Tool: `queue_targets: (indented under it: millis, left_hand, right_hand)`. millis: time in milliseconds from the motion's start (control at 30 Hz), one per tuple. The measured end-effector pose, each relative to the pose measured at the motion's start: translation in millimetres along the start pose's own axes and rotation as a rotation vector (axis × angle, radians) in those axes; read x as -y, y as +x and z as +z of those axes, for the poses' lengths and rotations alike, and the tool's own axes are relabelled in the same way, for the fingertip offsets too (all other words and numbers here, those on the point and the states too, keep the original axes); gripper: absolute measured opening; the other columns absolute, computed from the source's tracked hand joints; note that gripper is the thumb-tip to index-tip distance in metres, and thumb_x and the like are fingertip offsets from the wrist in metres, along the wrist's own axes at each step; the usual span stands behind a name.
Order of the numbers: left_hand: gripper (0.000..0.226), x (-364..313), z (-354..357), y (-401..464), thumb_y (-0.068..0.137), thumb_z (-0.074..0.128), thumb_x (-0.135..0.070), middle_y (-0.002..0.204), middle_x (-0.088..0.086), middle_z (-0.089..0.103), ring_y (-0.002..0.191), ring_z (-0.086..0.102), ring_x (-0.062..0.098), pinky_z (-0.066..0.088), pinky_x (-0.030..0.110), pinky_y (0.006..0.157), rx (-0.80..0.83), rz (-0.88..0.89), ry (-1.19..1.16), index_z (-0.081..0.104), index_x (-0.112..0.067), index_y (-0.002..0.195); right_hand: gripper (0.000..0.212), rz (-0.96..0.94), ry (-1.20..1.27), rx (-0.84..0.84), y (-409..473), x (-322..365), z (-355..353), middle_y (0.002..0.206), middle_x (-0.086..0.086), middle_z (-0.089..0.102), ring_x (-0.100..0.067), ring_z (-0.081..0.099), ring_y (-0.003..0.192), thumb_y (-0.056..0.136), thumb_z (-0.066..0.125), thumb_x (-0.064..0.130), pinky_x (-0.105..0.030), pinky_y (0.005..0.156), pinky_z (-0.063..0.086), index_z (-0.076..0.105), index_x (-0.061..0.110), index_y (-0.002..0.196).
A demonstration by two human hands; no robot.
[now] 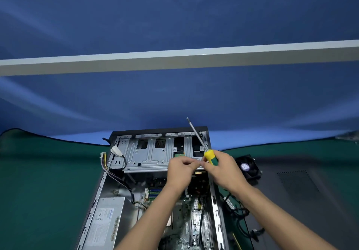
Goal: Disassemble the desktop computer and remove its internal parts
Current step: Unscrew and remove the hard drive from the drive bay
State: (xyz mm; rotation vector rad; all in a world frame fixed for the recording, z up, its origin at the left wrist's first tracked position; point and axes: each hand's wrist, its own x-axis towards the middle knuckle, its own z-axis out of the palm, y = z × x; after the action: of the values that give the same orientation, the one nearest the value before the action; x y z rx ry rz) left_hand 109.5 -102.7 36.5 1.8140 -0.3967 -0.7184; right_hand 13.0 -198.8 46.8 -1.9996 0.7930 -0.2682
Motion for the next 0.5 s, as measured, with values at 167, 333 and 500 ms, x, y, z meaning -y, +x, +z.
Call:
queue_targets:
  millis: [167,333,500]
  left_hand:
    - [0.008,-7,23,-12,0.085,0.064,0.0,0.081,0.013,0.071,0.072,0.067,0.017,0.056,0.021,0.066,0.05,-0.197,-0.28,0.071,0.003,0.083]
    - [0.009,-10,42,-13,0.084,0.066,-0.001,0.071,0.011,0.069,0.063,0.063,0.015,0.056,0.021,0.063,0.072,-0.3,-0.372,0.071,0.001,0.077]
    - [0.014,-10,48,-11,0.083,0.066,-0.001,0.064,0.013,0.065,0.055,0.06,0.015,0.055,0.02,0.055,0.098,-0.345,-0.313,0.069,0.002,0.07]
  right_hand:
    - [0.017,0.029,0.019,-0.024,-9,-14,-16,0.053,0.008,0.052,-0.001,0.04,0.041,0.085,0.067,0.029,-0.018,0.046,0.033,0.057,0.025,0.071]
    - [0.016,0.045,0.008,-0.082,-17,-29,-27,0.057,0.008,0.056,-0.003,0.043,0.045,0.085,0.067,0.032,-0.02,0.048,0.034,0.058,0.025,0.074]
    - [0.012,0.065,0.025,-0.063,-15,-39,-31,0.06,0.006,0.06,-0.007,0.047,0.047,0.085,0.066,0.028,-0.022,0.051,0.037,0.06,0.024,0.076]
